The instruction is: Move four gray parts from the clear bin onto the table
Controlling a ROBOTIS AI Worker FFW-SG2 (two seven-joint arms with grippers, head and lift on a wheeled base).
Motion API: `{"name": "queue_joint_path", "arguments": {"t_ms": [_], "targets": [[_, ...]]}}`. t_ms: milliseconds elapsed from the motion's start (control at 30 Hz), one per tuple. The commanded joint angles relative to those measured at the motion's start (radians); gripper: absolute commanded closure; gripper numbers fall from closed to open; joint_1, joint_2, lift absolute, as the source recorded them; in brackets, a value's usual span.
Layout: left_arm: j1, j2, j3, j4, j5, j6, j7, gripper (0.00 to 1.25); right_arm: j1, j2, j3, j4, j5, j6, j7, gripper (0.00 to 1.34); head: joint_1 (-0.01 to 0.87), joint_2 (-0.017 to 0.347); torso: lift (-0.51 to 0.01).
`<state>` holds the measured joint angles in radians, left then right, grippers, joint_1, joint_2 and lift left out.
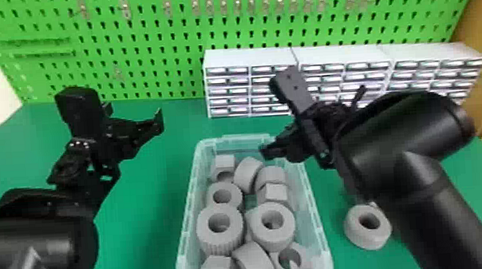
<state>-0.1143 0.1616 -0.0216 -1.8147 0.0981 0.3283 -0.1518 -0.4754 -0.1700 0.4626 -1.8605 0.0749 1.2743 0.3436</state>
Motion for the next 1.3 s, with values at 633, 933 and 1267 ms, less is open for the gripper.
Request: {"name": "queue_joint_path", "arguments": {"t_ms": [633,933,1267], "targets": [[-0.001,-0.001,0.003,0.002,0.012,0.014,0.0,0.11,-0.049,0.006,0.073,0.087,-0.239,0.134,-0.026,0.47,0.678,0.034,-0.05],[-0.011,-0.001,-0.009,0.011,0.014,0.015,-0.002,0.11,-0.12,-0.025,0.122,0.153,-0.388,0.195,-0.026,0.47,0.678,0.034,-0.05],[-0.016,-0.001,-0.017,0.017,0.015,0.015,-0.002,0.11,-0.154,-0.043,0.151,0.231,-0.511,0.195,-0.026,0.47,0.678,0.034,-0.05]]}}
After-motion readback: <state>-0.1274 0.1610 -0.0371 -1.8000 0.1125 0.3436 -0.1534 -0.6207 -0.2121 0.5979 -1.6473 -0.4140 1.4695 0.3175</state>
